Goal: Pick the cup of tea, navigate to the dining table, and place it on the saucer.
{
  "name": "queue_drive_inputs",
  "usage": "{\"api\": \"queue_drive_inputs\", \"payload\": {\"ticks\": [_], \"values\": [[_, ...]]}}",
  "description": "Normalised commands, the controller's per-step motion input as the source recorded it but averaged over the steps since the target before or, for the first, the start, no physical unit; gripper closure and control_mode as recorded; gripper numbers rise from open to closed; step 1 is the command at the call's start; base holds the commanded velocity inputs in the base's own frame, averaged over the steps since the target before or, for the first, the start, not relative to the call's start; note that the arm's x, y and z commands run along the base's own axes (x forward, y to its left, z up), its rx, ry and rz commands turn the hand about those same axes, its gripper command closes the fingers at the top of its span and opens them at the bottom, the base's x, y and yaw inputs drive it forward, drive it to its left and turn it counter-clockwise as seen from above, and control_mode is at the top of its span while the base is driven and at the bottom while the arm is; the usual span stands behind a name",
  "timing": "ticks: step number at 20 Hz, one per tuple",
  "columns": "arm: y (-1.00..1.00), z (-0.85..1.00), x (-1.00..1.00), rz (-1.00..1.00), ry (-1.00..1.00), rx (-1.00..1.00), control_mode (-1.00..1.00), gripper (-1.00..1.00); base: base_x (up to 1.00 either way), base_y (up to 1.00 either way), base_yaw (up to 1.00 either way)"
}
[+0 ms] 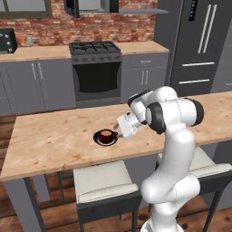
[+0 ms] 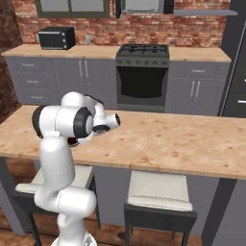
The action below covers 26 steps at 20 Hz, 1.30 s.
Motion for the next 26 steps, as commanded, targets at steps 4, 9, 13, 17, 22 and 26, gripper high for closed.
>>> {"api": "queue_drive_inputs", "payload": {"ticks": [4,9,13,17,22,26], "values": [[-0.10,0.29,-0.34,0.00,0.00,0.06,-1.00,-1.00,0.00,0.00,0.00],[-0.03,0.41,-0.35,-0.01,0.00,0.06,-1.00,-1.00,0.00,0.00,0.00],[0.00,0.43,-0.40,-0.01,0.00,0.05,-1.00,-1.00,0.00,0.00,0.00],[0.00,0.47,-0.47,-0.03,0.00,0.03,-1.00,-1.00,0.00,0.00,0.00],[0.00,0.49,-0.62,-0.05,-0.02,0.00,-1.00,-1.00,0.00,0.00,0.00],[0.00,0.50,-0.69,-0.07,-0.04,0.00,-1.00,-1.00,0.00,0.00,0.00]]}}
